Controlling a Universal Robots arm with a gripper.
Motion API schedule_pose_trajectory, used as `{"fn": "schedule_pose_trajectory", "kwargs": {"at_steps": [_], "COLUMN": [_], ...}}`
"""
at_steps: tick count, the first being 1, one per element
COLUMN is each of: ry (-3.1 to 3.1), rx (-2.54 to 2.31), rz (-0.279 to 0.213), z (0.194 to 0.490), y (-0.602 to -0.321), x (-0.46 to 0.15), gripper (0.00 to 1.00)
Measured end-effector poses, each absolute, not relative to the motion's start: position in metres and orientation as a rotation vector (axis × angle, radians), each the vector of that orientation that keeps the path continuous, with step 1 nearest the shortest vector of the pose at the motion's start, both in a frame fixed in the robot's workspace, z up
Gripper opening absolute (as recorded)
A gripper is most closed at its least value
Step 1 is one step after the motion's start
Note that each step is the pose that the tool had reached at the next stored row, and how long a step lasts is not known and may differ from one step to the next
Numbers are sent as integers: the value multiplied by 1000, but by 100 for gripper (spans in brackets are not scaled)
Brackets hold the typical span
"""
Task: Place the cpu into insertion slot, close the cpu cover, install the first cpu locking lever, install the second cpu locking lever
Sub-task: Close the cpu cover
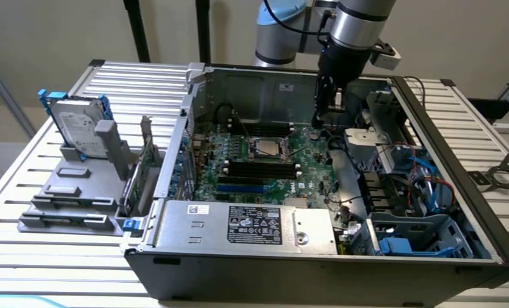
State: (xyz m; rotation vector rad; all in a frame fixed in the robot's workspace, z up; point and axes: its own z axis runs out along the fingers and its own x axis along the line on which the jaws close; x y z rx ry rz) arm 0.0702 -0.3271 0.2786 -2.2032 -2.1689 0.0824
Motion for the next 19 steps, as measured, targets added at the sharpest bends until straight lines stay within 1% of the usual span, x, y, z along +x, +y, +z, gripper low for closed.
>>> {"fn": "schedule_pose_trajectory", "kwargs": {"at_steps": [19], "ry": [-2244], "rx": [-2141], "rz": [72], "z": [246], "y": [-318], "x": [77], "gripper": [11]}}
